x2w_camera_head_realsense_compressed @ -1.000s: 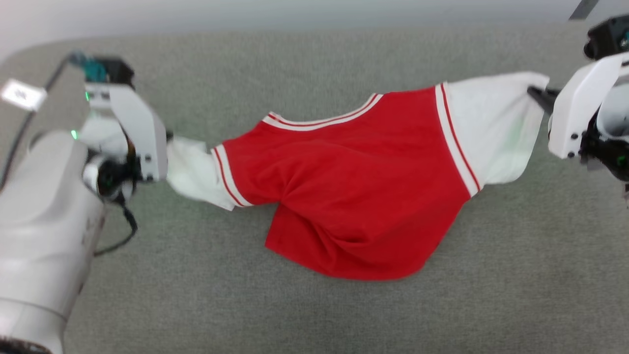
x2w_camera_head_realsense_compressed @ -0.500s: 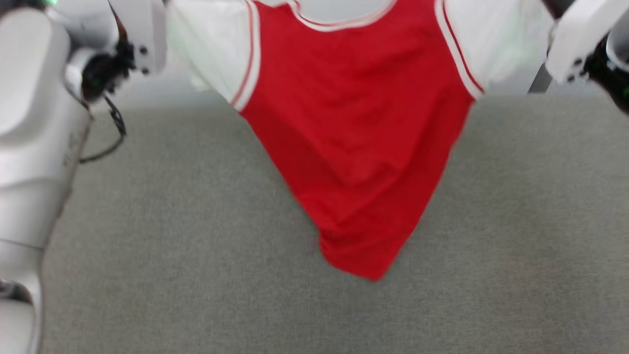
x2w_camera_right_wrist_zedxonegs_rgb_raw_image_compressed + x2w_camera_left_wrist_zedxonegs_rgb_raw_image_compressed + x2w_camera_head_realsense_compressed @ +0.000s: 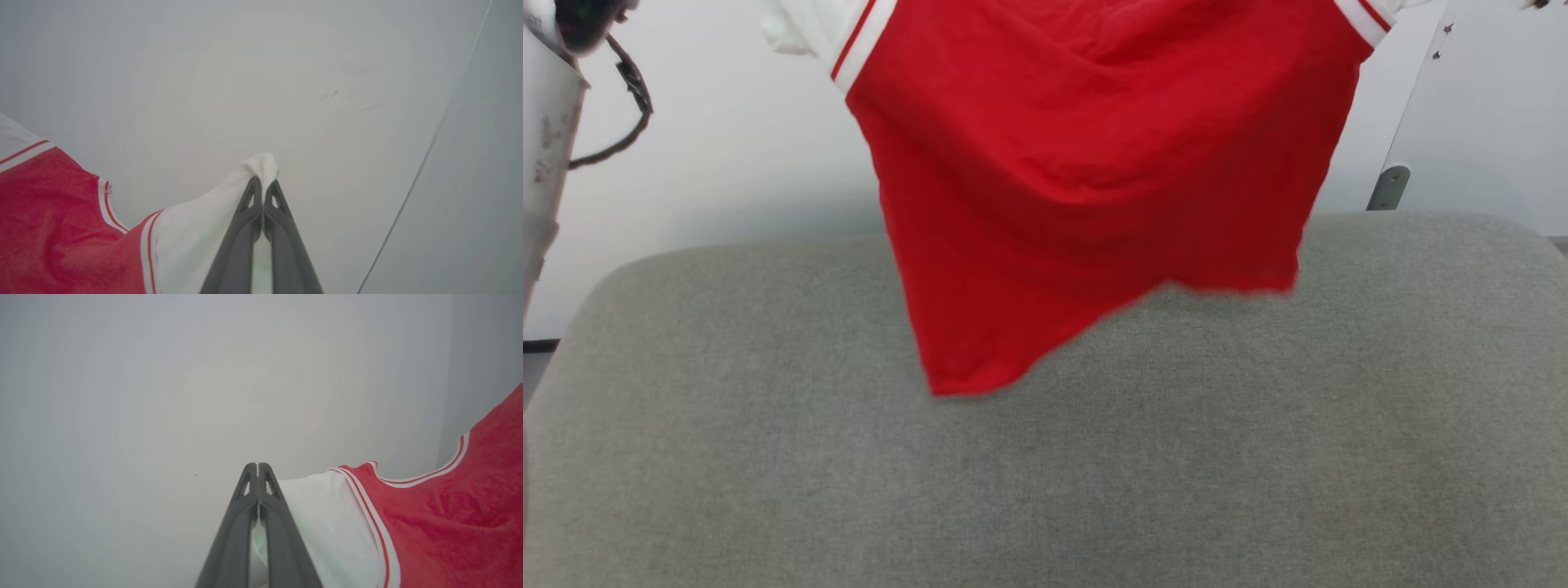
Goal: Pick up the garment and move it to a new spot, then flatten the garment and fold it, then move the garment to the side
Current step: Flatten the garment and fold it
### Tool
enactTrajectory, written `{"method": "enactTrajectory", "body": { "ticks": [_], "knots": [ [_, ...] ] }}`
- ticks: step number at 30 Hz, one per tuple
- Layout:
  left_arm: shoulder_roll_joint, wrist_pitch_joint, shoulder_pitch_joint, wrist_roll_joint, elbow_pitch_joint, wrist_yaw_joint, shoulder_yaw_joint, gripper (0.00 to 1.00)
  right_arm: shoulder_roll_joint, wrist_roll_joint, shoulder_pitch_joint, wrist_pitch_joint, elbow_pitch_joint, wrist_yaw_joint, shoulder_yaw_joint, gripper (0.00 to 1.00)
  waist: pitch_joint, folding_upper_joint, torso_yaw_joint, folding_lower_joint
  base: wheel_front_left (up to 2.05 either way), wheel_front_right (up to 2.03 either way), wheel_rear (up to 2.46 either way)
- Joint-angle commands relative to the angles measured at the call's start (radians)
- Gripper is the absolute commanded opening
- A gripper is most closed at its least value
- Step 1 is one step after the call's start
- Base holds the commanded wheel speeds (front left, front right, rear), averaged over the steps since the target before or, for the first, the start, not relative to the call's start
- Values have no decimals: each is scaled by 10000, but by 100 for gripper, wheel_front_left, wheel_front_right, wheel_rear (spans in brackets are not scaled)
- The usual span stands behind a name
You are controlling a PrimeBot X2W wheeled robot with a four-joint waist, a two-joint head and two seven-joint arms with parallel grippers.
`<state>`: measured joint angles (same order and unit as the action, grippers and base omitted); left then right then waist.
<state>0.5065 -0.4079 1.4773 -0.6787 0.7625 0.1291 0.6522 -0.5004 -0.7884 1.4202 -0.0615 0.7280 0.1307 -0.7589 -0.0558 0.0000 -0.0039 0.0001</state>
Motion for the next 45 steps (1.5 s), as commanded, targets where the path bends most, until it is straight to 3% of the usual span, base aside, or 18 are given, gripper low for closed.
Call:
{"method": "enactTrajectory", "body": {
  "ticks": [1,8,17,22,26,29,31,37,45],
  "knots": [
    [20,-16,96,-61,37,19,63,0,-70,-54,126,46,3,1,-164,0,43,0,12,-1,0,0,0],
    [42,-170,429,-276,-52,20,220,0,-414,-484,430,119,101,1,-544,0,769,0,55,-1,0,0,0],
    [-158,311,1733,86,-257,-219,177,0,-657,235,1806,1033,503,-2,-359,0,3805,0,227,-1,0,0,0],
    [-505,1607,2991,646,52,-647,71,0,-216,1444,3144,2189,1544,-2,-54,0,5637,0,361,-1,0,0,0],
    [-795,3252,4087,1003,345,-994,-200,0,-46,3151,4568,3191,2242,-4,601,0,6931,0,582,-1,0,0,0],
    [-959,4785,4732,1161,436,-1178,-473,0,-51,4757,5226,3264,1644,-2,1735,0,7800,0,857,-1,0,0,0],
    [-1033,5829,4885,1301,514,-1147,-563,0,-75,5771,4994,3247,1028,-2,2523,0,8228,0,1060,-1,0,0,0],
    [-1295,6651,4320,1090,827,-741,-851,0,275,7163,3707,3255,180,-2,4051,0,8644,0,1423,-1,0,0,0],
    [-1543,6716,2679,1169,690,-355,-1098,0,463,7320,1500,3258,-160,-3,4228,0,8084,0,1678,-1,0,0,0]
  ]
}}
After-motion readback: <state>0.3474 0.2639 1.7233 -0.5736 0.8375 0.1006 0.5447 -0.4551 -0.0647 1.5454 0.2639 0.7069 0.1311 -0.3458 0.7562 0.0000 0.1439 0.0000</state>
